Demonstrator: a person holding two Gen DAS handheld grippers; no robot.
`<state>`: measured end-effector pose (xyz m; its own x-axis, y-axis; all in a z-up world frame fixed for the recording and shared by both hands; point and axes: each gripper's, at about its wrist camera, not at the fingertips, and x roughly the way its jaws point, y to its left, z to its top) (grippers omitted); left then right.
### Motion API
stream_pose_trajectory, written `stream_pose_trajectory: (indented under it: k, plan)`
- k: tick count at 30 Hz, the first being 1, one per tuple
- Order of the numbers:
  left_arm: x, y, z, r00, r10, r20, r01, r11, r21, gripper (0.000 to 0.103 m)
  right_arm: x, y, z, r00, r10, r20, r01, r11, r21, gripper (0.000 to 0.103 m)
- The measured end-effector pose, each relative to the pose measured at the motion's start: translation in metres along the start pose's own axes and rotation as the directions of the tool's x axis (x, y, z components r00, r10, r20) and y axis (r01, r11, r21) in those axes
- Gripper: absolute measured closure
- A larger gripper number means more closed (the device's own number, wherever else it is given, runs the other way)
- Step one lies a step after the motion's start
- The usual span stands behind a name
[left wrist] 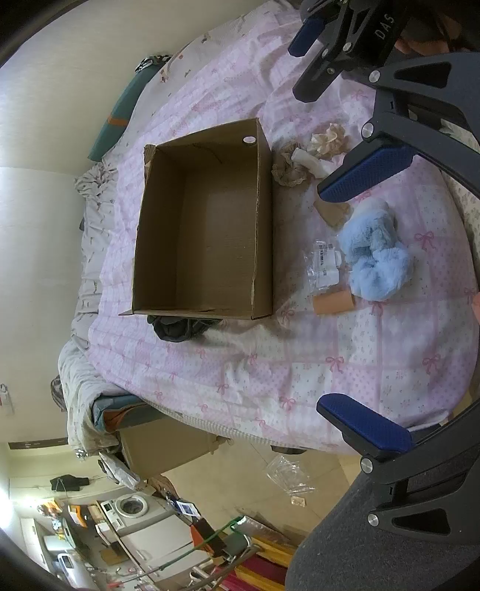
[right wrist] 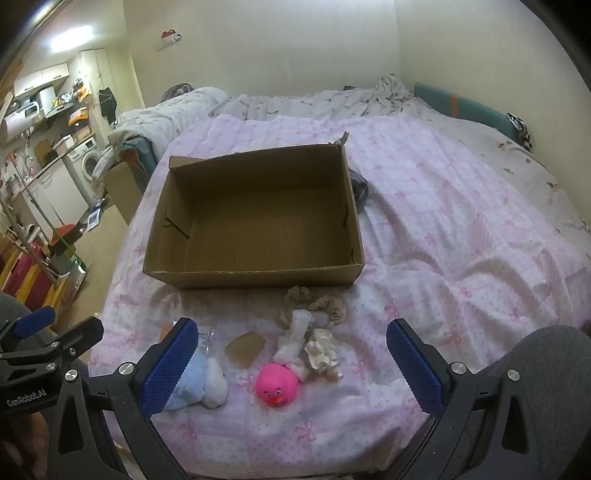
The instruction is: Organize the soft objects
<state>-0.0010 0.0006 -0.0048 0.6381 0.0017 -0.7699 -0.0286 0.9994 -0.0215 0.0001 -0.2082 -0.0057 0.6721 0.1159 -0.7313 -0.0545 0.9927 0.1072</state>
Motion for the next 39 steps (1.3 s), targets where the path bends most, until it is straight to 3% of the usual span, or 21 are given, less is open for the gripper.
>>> stream_pose_trajectory:
  k: [39]
  plan:
    - [0.0025, 0.0033, 0.0023, 1.0, 0.005, -0.001, -0.005, 1.0, -0.002, 0.0, 0.0023, -0.0029, -0.0016, 1.0, -0.001, 0.0, 0.001, 1.0, 0.011, 0.0]
